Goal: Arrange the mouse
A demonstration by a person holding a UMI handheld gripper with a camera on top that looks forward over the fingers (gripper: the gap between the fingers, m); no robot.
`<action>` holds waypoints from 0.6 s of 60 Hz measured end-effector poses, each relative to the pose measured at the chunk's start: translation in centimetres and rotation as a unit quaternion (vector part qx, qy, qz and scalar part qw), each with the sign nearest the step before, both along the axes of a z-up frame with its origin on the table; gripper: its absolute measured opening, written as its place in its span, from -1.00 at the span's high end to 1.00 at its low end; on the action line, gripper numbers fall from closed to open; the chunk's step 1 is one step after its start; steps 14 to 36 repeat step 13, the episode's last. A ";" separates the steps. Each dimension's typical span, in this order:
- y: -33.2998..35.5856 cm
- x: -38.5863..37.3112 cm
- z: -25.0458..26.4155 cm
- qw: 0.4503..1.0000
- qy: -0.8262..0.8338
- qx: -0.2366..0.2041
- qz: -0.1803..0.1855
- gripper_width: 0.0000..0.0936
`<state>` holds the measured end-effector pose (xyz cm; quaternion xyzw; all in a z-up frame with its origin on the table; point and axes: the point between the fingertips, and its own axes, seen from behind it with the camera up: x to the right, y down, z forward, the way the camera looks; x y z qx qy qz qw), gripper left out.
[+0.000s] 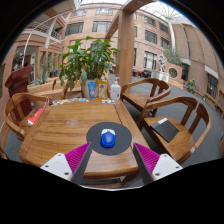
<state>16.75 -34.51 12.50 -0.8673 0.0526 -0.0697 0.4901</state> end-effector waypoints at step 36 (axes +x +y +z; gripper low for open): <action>-0.1 -0.4 -0.5 1.000 0.001 -0.003 0.007 -0.83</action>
